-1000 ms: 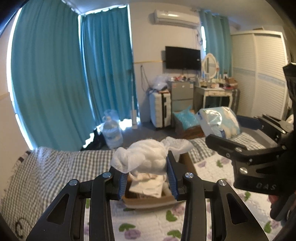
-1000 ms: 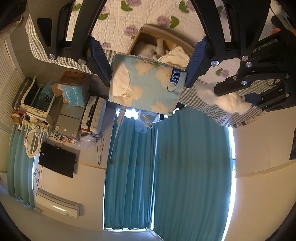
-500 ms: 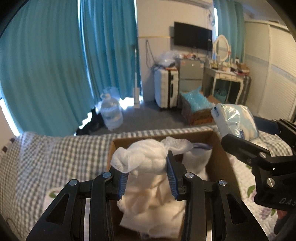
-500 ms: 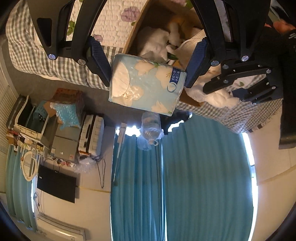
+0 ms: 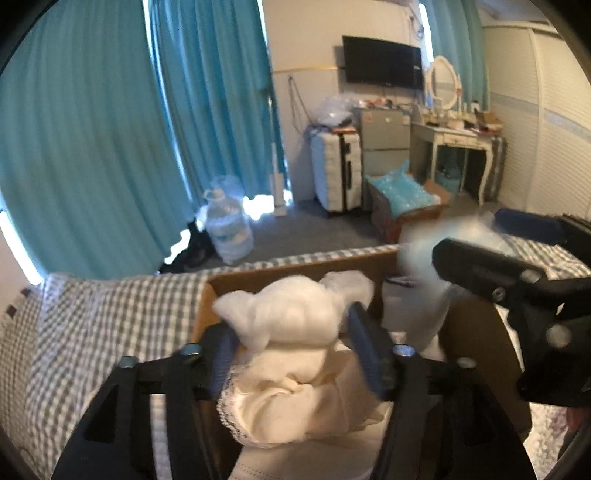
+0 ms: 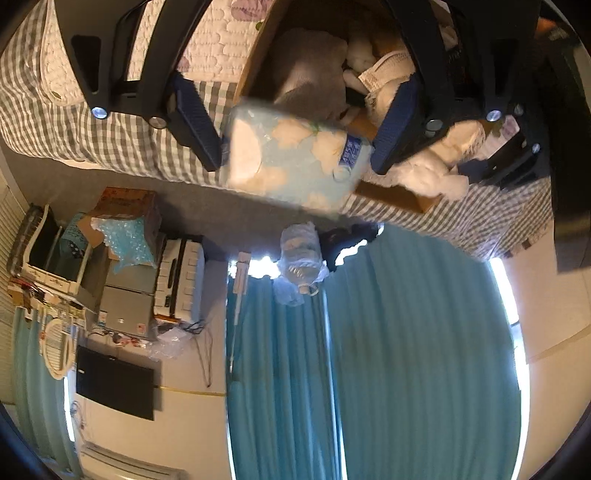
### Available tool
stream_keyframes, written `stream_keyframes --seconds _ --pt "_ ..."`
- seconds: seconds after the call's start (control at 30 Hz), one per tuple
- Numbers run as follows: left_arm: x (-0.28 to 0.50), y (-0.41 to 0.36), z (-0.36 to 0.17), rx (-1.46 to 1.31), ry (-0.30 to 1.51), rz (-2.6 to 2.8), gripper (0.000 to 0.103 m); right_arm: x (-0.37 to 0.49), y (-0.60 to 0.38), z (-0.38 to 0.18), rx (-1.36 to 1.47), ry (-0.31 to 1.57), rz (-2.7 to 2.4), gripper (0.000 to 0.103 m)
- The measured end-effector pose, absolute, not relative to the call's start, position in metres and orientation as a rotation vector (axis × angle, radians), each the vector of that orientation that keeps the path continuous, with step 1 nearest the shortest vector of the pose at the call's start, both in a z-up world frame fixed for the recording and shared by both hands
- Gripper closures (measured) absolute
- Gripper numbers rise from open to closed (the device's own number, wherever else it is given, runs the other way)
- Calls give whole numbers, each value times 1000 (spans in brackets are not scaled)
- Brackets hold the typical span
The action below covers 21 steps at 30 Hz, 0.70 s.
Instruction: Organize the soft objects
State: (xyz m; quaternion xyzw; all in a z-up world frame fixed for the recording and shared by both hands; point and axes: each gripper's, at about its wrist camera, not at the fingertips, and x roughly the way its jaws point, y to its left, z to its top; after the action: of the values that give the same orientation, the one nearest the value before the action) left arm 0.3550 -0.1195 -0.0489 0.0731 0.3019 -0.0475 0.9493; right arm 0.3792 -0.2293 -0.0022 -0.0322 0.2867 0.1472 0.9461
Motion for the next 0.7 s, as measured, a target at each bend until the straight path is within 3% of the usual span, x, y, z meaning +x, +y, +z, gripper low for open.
stream_keyframes --seconds 0.03,0.07,0.4,0.7 --pt "353 -118 -47 144 605 -91 21 378 -230 0 -55 575 299 12" --pt "350 -117 -44 139 592 -87 19 376 -231 2 -48 568 298 9" --pt "307 -107 22 120 508 -50 18 343 -236 53 -29 520 254 9" --pt "200 -89 140 115 288 -41 17 243 -244 181 -46 344 223 8"
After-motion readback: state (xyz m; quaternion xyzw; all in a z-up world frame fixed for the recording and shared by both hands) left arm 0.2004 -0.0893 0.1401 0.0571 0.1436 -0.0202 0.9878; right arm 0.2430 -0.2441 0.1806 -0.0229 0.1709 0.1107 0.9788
